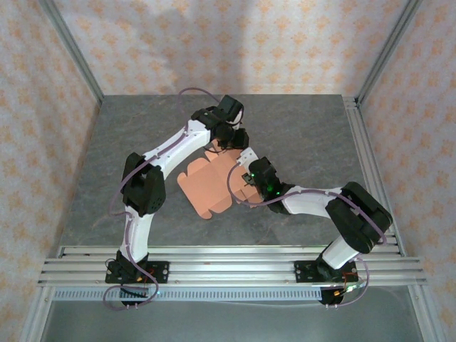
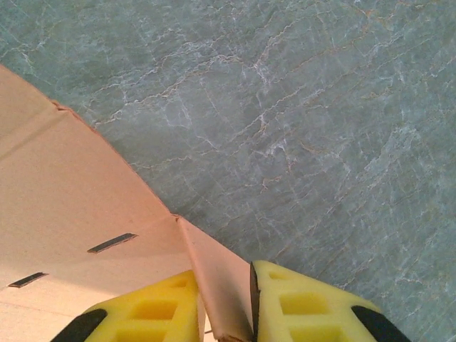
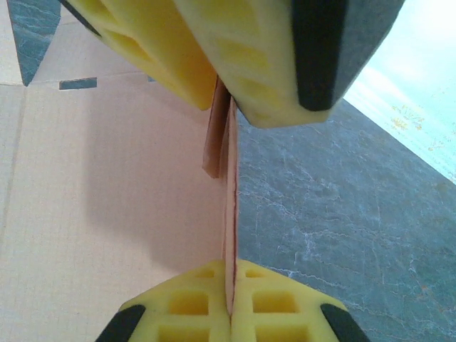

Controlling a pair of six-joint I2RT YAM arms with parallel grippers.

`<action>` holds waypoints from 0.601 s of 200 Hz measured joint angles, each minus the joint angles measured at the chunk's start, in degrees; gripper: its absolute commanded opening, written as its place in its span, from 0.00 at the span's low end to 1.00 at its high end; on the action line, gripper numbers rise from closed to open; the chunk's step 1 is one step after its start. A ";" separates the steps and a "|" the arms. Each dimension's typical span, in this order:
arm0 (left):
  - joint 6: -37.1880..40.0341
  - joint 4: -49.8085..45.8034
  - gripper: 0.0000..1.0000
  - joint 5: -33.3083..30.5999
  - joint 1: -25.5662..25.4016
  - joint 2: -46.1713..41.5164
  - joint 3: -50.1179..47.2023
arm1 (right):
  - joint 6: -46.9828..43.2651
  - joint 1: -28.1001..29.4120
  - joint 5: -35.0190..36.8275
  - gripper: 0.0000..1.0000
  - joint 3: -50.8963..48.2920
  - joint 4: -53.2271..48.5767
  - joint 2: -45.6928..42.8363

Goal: Fold the paper box

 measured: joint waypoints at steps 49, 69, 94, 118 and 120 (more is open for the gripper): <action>-1.53 3.87 0.72 -4.85 0.24 -3.45 -5.18 | -0.04 0.02 0.26 0.00 0.46 -0.63 1.01; -2.71 7.30 0.88 -9.90 0.85 -9.53 -12.24 | -1.31 0.59 0.28 0.00 1.51 0.44 1.38; -3.30 10.84 0.95 -15.13 2.43 -19.19 -19.69 | -3.61 0.66 0.33 0.00 3.48 -0.79 2.51; -3.74 15.19 0.96 -18.71 4.46 -28.89 -25.73 | -5.64 0.37 0.48 0.00 6.08 -6.01 4.76; -3.87 15.58 0.96 -18.84 4.76 -29.62 -26.27 | -5.90 0.39 0.50 0.00 6.32 -6.43 4.96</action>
